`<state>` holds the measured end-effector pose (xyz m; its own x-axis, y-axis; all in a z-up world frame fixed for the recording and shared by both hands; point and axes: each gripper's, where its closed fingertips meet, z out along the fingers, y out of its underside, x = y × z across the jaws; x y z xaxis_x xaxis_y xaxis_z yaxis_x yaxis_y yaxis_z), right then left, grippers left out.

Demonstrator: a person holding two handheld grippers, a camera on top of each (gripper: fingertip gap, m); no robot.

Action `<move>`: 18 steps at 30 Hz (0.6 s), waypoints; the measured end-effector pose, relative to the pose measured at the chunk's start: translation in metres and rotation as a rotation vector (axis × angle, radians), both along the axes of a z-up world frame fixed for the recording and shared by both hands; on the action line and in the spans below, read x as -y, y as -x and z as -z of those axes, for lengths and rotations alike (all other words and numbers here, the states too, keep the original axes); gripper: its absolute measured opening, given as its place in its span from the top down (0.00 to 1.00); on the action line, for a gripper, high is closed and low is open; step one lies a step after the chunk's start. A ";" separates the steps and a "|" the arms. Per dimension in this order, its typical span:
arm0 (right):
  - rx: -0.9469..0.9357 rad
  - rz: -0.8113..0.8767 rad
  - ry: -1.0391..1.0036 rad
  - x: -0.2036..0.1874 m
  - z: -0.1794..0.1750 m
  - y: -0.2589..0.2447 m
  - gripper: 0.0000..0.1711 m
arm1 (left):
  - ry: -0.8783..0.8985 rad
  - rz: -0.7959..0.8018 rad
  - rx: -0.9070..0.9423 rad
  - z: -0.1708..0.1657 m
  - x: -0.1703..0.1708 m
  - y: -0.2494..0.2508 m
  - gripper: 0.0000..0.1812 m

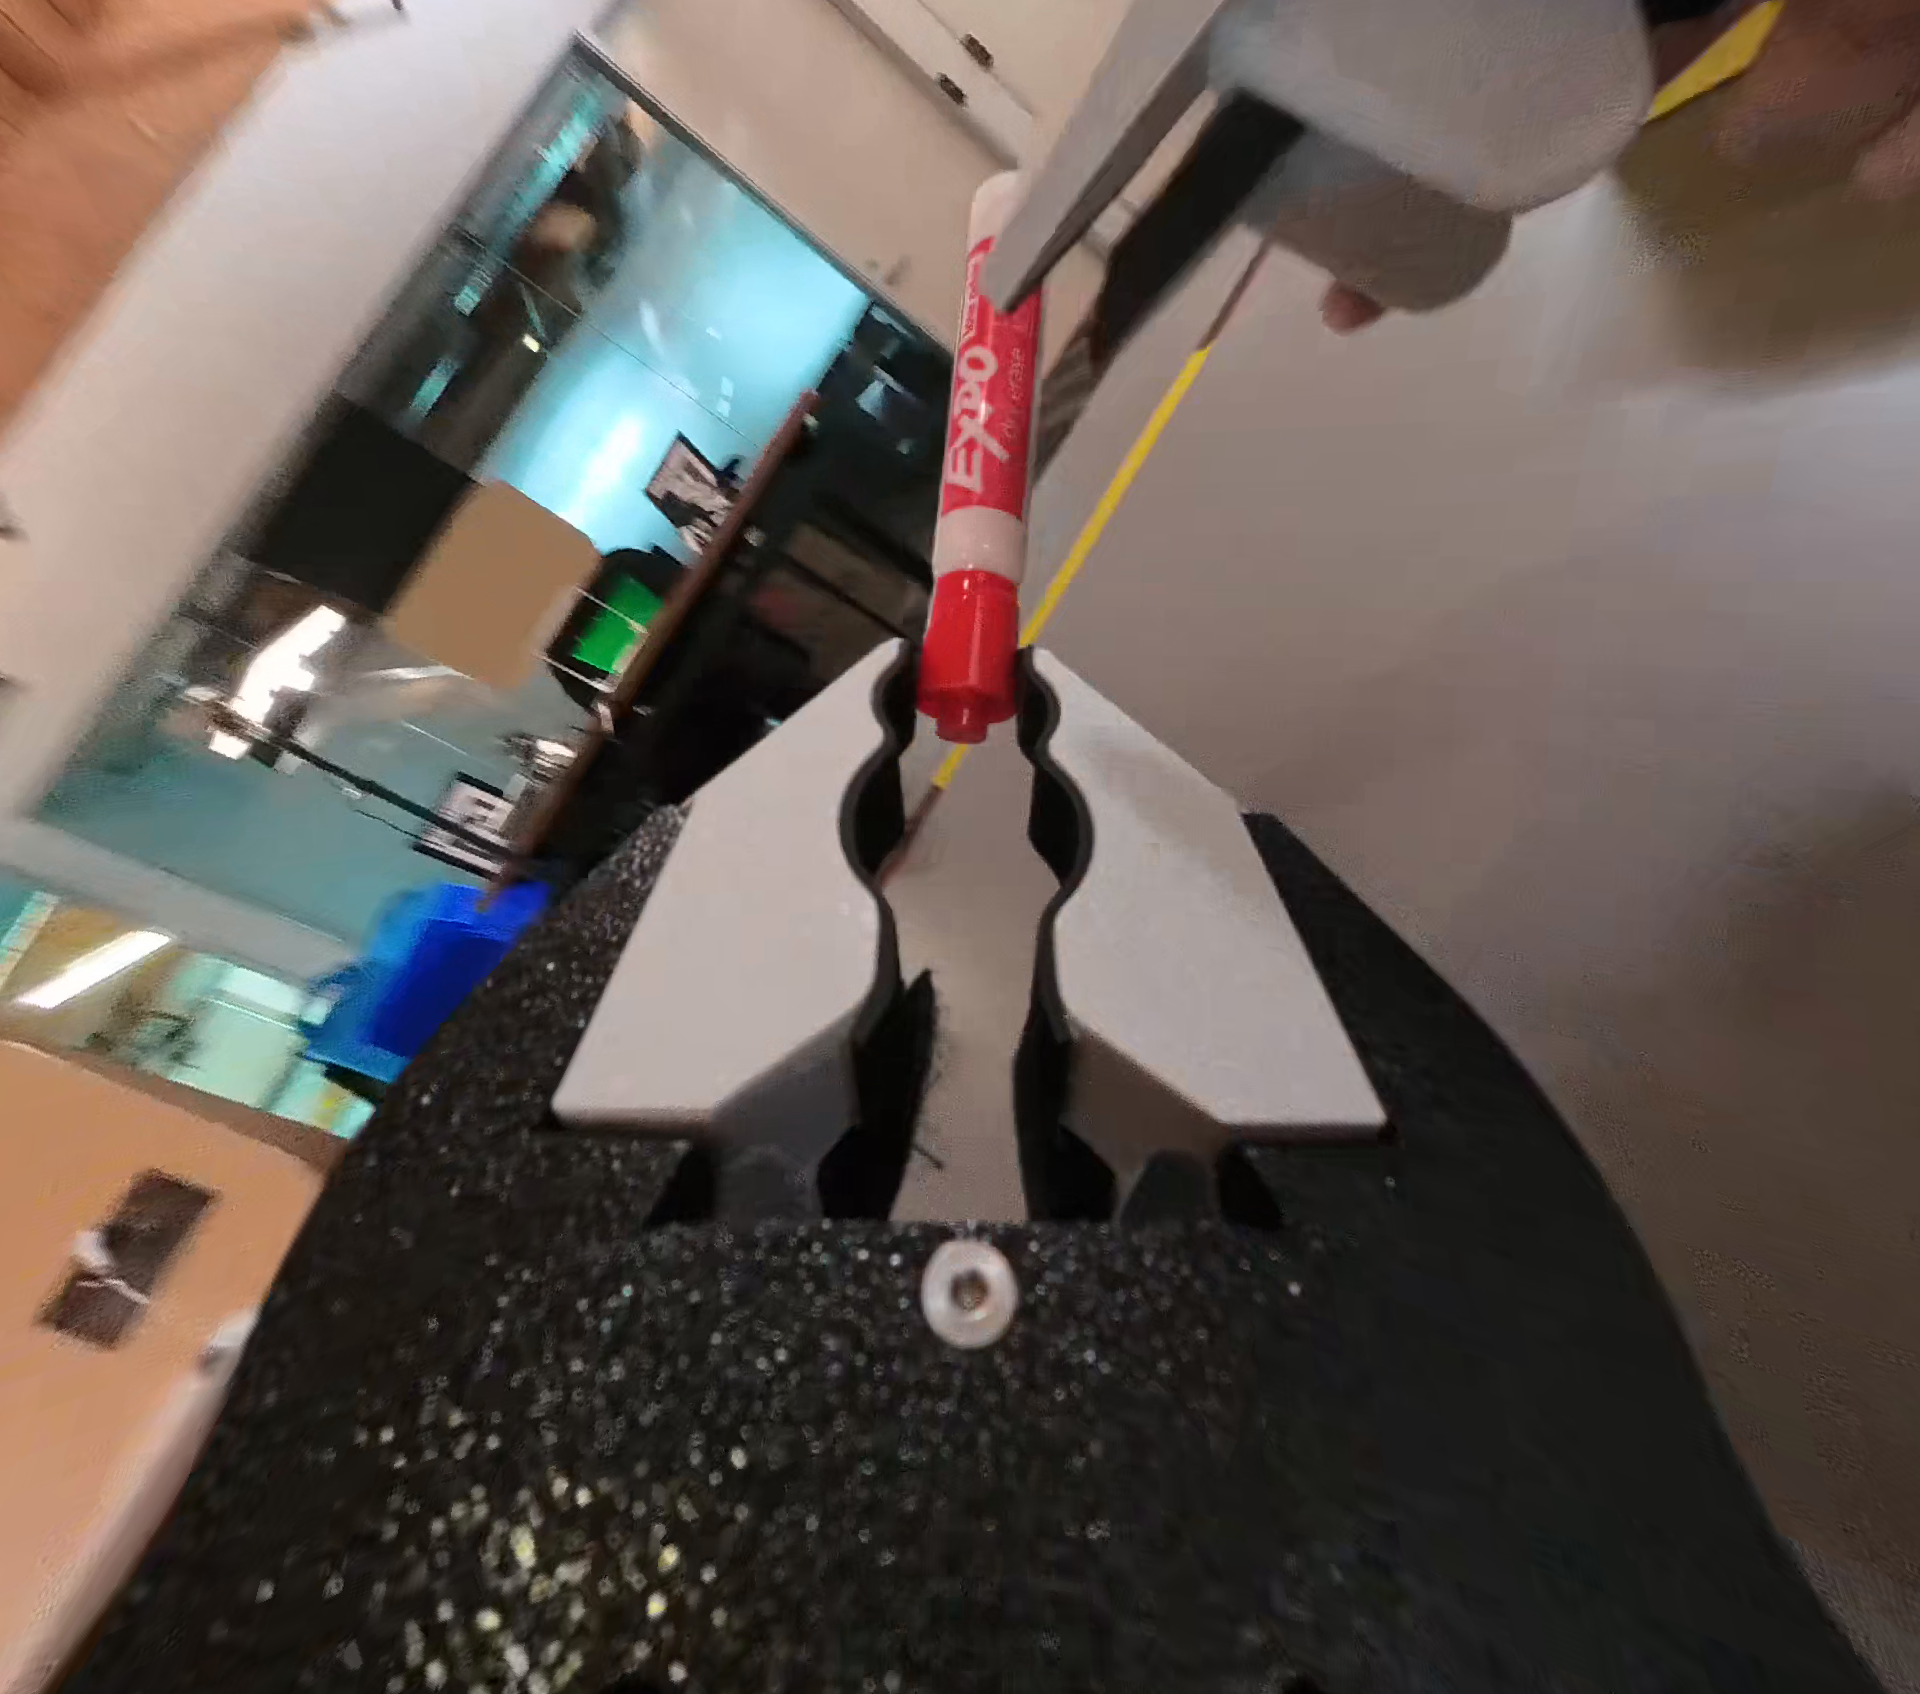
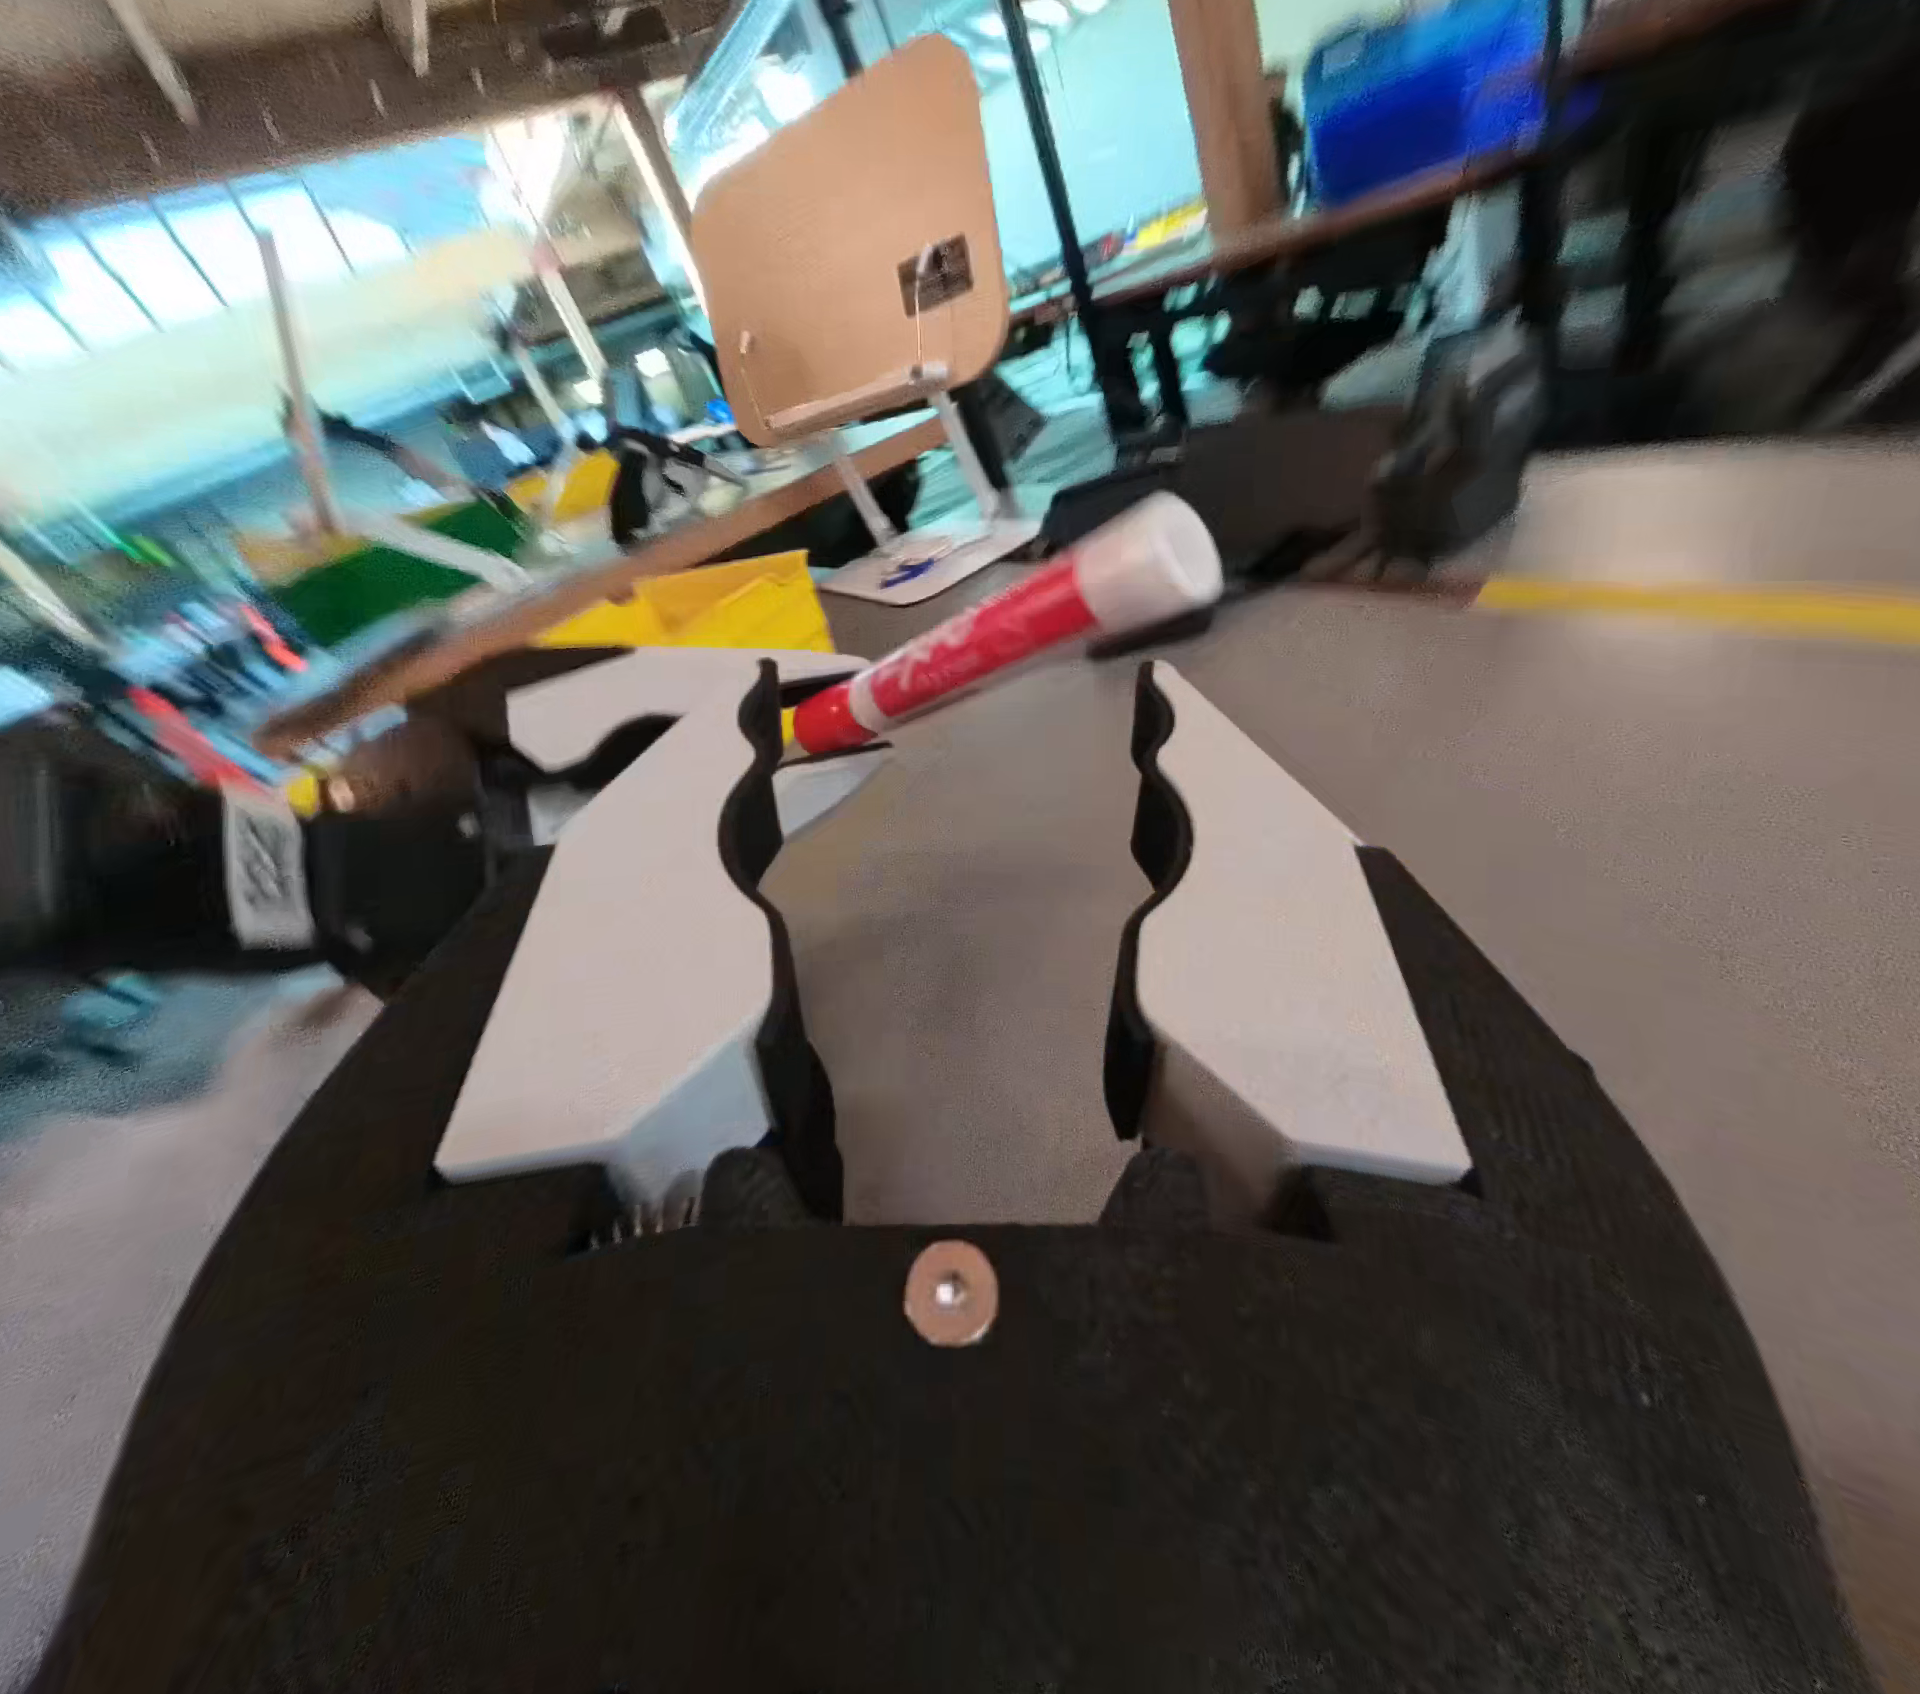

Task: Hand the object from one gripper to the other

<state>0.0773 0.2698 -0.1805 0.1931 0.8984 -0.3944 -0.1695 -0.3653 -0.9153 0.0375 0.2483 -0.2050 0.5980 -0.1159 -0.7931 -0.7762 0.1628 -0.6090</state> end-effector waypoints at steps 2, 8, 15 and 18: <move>-0.038 -0.086 0.206 0.000 0.009 0.002 0.61 | -0.054 0.005 -0.045 -0.005 0.003 -0.006 0.91; -0.303 -0.290 0.438 0.006 -0.005 -0.004 0.89 | -0.055 0.124 -0.058 0.003 0.007 -0.026 0.91; -0.110 -0.127 0.058 0.012 -0.007 -0.004 0.90 | -0.153 0.126 0.121 -0.009 0.005 -0.009 0.58; 0.023 0.019 -0.197 0.017 -0.028 -0.018 0.90 | -0.138 0.097 0.285 -0.011 0.004 0.019 0.55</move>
